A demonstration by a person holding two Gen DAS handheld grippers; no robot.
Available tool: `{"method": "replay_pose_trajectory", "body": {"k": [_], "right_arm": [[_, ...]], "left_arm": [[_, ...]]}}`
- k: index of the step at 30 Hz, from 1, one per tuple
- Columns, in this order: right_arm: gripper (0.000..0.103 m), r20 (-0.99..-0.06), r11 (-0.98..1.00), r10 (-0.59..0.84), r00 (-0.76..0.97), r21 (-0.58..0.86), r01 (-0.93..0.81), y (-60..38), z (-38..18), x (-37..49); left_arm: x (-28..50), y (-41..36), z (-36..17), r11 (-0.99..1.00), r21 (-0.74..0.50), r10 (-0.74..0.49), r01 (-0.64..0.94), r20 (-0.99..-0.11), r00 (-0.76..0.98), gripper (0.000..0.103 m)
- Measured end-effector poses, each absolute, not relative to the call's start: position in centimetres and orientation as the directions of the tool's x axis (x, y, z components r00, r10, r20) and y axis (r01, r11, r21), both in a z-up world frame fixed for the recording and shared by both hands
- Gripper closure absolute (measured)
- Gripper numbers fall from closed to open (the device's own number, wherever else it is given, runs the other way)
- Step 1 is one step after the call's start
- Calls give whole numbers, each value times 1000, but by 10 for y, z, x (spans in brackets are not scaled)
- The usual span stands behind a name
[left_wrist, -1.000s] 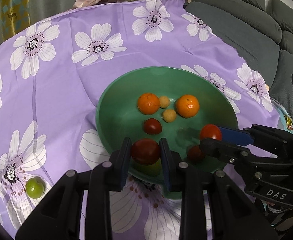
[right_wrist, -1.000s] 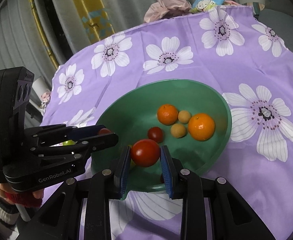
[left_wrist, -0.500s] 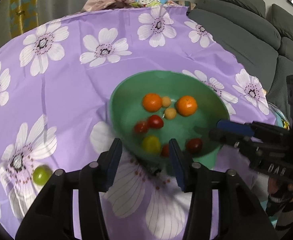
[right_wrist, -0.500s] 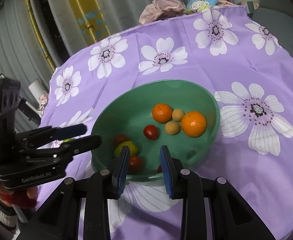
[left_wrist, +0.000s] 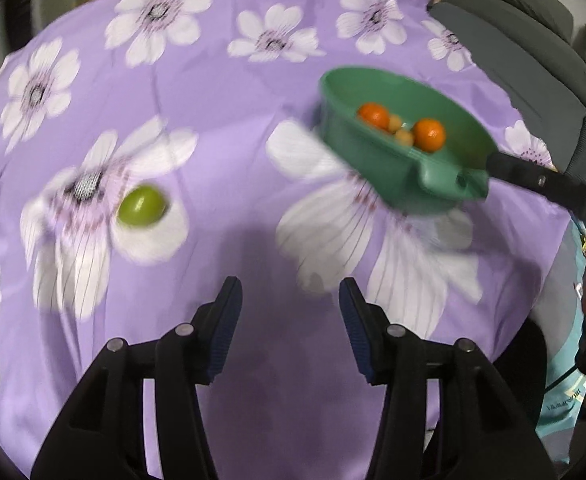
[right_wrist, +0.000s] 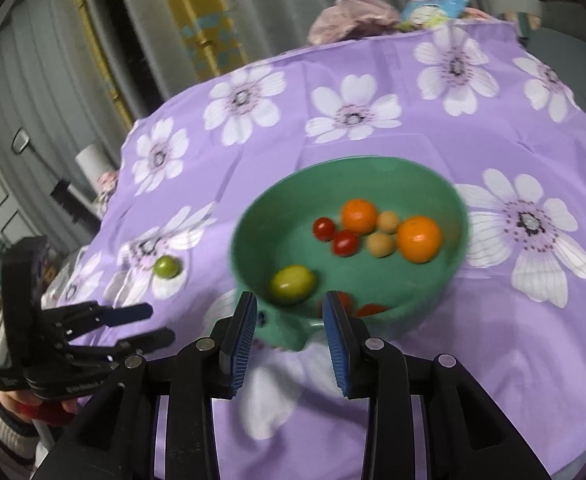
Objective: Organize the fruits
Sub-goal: 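Set the green bowl down on the cloth and open the right gripper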
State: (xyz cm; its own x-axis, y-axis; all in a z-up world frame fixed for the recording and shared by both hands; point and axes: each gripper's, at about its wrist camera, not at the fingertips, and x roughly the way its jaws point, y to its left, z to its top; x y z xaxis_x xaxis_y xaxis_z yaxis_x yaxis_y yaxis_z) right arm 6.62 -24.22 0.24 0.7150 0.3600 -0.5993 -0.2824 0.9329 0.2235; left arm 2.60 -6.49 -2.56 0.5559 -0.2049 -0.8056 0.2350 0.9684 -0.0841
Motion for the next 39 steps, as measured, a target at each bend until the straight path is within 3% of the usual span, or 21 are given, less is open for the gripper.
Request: {"method": "replay_pose_trajectory", "body": {"k": [17,39], "right_arm": [[68,-675,887,393,625,100,-450,-152,2,38],[67,-740,859,383,552,66,-507,-109,-19,35]], "left_arm": [[-31,-8,-21,974,-160,-226,161,-761,608,51],[-45,29,-35,967,-236,-246,98,-757,605,51]]}}
